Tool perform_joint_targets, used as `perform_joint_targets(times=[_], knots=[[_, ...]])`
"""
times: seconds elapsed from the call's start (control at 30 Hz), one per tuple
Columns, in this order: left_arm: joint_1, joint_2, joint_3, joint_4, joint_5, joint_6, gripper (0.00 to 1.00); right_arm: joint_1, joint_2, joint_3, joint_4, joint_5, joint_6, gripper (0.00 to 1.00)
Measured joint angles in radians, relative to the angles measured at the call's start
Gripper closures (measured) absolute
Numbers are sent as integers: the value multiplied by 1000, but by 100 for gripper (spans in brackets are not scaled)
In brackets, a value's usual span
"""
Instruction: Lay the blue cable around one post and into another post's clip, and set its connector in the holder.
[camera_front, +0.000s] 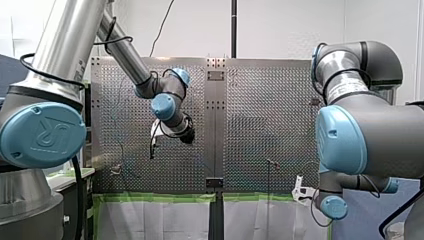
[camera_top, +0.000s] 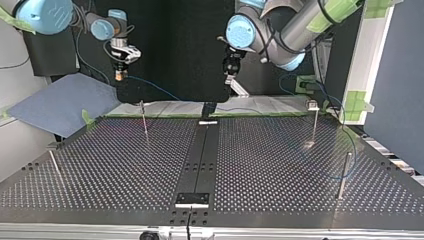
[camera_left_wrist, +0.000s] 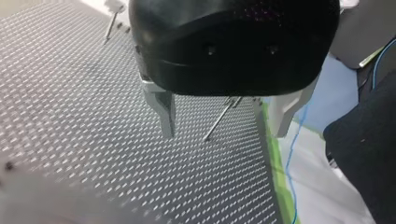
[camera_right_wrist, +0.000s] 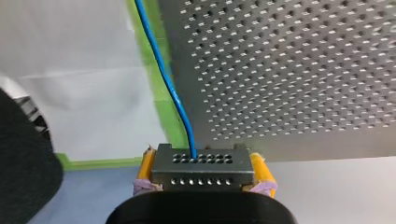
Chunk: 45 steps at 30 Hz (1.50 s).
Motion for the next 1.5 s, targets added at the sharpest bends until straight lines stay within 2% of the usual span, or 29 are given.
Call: perform_joint_targets(times=[0.13,0.27,0.43,0.6,0.8,1.0,1.23,1.5], knots=[[-38,-33,0,38,-8,5,0,1,-41,9,1,-17,-9,100],[-72,-64,0,73,-10,15,0,1,-77,16,-3,-20,-15,100],[-118,-109,0,119,-15,24,0,3,-92,18,-9,-19,-18,100],[-156,-151,3,162,-46,25,0,6,-93,26,-21,-18,-18,100],[-160,-164,4,212,-92,25,0,12,-93,34,-36,-18,-17,100],[-150,-166,5,265,-113,25,0,21,-92,39,-36,-18,-20,100],[-135,-191,15,323,-121,25,0,23,-93,64,-73,-21,-20,100],[-135,-260,77,396,-119,25,0,24,-94,79,-99,-25,-21,100]])
